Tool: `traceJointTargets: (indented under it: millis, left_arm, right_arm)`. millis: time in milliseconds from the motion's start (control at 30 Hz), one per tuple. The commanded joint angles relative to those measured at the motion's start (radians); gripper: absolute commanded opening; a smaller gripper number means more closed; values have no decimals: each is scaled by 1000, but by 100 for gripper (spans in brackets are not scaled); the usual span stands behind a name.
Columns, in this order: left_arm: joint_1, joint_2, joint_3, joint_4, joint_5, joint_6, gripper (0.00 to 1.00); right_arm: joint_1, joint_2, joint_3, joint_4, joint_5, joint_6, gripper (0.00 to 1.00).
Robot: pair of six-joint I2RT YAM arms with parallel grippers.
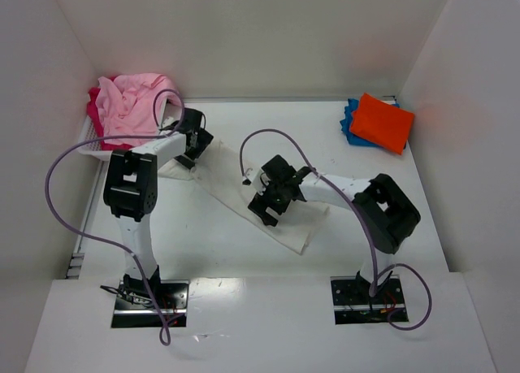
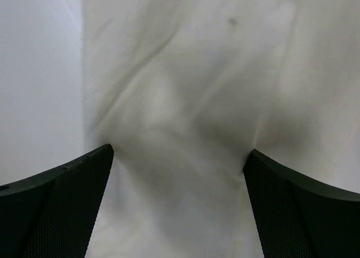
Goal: Fold and stack the t-shirts
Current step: Rotate the tshirt 90 degrees
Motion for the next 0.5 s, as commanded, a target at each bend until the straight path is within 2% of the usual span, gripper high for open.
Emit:
traceJointTargets:
  millis: [0,133,267,467]
  left_arm:
    - [-22,60,6,-44,-16,45,99]
    - [-65,122,63,-78,-16,106,99]
    - [-113,183,138,-98,1,169,99]
    - [-185,245,225,-146,21,255,99]
  right_arm:
    - [24,-133,-44,-39,-62,109,100]
    - [39,-221,-93,-15,-98,165,100]
    - [54,-230,-111,0,-112,176,100]
    - [54,-254,-98,0,-9,176,100]
